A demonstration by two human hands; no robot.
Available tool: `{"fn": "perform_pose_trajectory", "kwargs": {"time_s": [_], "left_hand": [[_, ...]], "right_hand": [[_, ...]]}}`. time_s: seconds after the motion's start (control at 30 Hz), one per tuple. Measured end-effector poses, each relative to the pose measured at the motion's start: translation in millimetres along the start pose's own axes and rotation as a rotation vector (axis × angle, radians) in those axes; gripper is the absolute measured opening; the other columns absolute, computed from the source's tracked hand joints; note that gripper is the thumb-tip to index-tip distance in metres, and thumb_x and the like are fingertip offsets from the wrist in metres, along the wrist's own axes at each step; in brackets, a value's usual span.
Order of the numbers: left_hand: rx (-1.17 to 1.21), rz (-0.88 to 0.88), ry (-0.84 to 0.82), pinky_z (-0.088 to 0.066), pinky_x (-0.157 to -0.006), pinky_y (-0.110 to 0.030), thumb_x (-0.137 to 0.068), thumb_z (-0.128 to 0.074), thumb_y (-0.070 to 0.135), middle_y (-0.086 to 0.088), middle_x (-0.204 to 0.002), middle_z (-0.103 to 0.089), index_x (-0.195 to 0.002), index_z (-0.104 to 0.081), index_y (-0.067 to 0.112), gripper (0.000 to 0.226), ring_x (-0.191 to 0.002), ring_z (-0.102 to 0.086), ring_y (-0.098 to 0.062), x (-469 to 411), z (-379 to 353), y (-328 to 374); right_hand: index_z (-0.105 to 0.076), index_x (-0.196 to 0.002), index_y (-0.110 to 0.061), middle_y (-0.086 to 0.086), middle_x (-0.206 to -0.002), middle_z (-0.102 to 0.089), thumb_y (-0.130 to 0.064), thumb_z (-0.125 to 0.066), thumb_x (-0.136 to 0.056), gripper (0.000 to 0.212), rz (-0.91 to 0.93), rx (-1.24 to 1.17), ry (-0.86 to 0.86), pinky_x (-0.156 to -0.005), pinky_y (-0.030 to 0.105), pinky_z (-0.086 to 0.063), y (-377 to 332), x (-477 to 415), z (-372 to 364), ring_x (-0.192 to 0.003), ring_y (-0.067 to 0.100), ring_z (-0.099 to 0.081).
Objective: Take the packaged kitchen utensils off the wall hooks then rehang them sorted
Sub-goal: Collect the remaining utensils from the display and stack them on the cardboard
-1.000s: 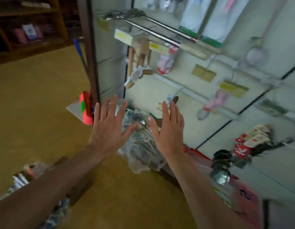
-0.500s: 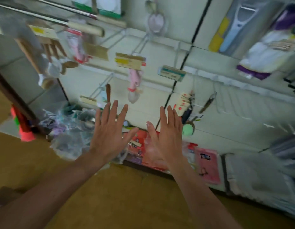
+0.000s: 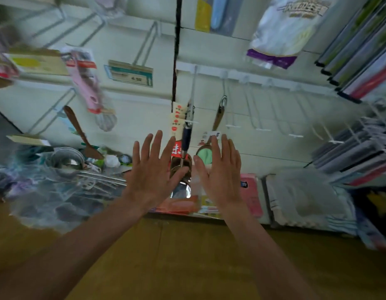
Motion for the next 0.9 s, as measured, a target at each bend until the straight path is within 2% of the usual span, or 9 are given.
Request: {"fn": "perform_pose_trajectory", "kwargs": {"time_s": [0.2,0.37,0.43,0.57,0.63,0.73,0.8,0.9], "left_hand": [[0.071,-0.073,-0.001,-0.018,-0.118,-0.058,-0.096,-0.021,0.070,-0.017,-0.161,-0.020,-0.154,-0.025,0.016,0.079,-0.148,-0.018,-0.035,-25,-29,35],[0.122,-0.109,0.031,-0.026,-0.117,-0.051,-0.097,-0.028,0.065,-0.017,-0.159,-0.025,-0.153,-0.025,0.018,0.073,-0.146,-0.024,-0.038,-47,-60,57],[0.115,-0.115,0.055,-0.029,-0.116,-0.051,-0.099,-0.032,0.059,-0.017,-0.157,-0.028,-0.152,-0.030,0.015,0.069,-0.143,-0.027,-0.038,-52,-70,60],[0.169,-0.229,0.177,-0.038,-0.106,-0.042,-0.099,-0.045,0.041,-0.016,-0.148,-0.040,-0.143,-0.046,0.009,0.054,-0.131,-0.042,-0.032,-57,-81,78],[0.282,-0.189,0.167,-0.036,-0.108,-0.038,-0.099,-0.045,0.037,-0.013,-0.147,-0.041,-0.143,-0.045,0.009,0.052,-0.131,-0.041,-0.029,-66,-93,84],[0.460,-0.009,0.112,-0.029,-0.116,-0.035,-0.102,-0.042,0.036,-0.013,-0.148,-0.043,-0.145,-0.041,0.007,0.052,-0.137,-0.039,-0.027,-96,-122,81],[0.599,0.091,0.094,-0.036,-0.115,-0.043,-0.102,-0.044,0.037,-0.010,-0.145,-0.048,-0.145,-0.041,0.009,0.052,-0.135,-0.044,-0.025,-118,-140,78],[0.775,0.191,0.043,-0.047,-0.102,-0.047,-0.096,-0.048,0.038,-0.005,-0.143,-0.050,-0.147,-0.037,0.015,0.057,-0.131,-0.048,-0.024,-144,-157,81]], "right_hand": [[-0.026,-0.157,-0.017,0.011,-0.165,-0.018,-0.068,-0.021,-0.095,0.080,-0.018,0.010,0.040,-0.123,0.044,-0.010,38,-27,-12,-0.153,0.028,-0.012],[-0.038,-0.150,-0.012,0.015,-0.161,-0.027,-0.067,-0.024,-0.096,0.079,-0.003,-0.012,0.055,-0.121,0.049,-0.020,57,-55,-28,-0.150,0.032,-0.021],[-0.043,-0.147,-0.011,0.016,-0.159,-0.030,-0.066,-0.029,-0.096,0.076,0.007,-0.032,0.087,-0.120,0.052,-0.024,63,-68,-34,-0.148,0.033,-0.026],[-0.041,-0.149,-0.008,0.018,-0.158,-0.033,-0.059,-0.044,-0.095,0.074,-0.005,-0.103,0.123,-0.117,0.053,-0.028,79,-95,-51,-0.147,0.036,-0.030],[-0.039,-0.149,-0.004,0.021,-0.156,-0.036,-0.054,-0.051,-0.094,0.075,-0.018,-0.167,0.158,-0.116,0.055,-0.031,84,-106,-55,-0.145,0.038,-0.033],[-0.040,-0.147,0.001,0.026,-0.150,-0.041,-0.042,-0.063,-0.091,0.075,-0.009,-0.229,0.234,-0.111,0.060,-0.035,85,-117,-58,-0.139,0.044,-0.039],[-0.042,-0.144,0.003,0.028,-0.147,-0.045,-0.041,-0.065,-0.089,0.074,-0.005,-0.248,0.269,-0.109,0.061,-0.038,85,-124,-61,-0.136,0.046,-0.044],[-0.044,-0.143,0.004,0.027,-0.145,-0.048,-0.037,-0.071,-0.087,0.074,0.015,-0.246,0.295,-0.105,0.062,-0.042,87,-138,-67,-0.134,0.043,-0.046]]}}
Point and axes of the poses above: each hand's wrist, its own x-axis away from the middle knuckle, its own z-axis out of the back of the hand, y = z × x, the point moved 4 cm from there along -x, towards the middle knuckle
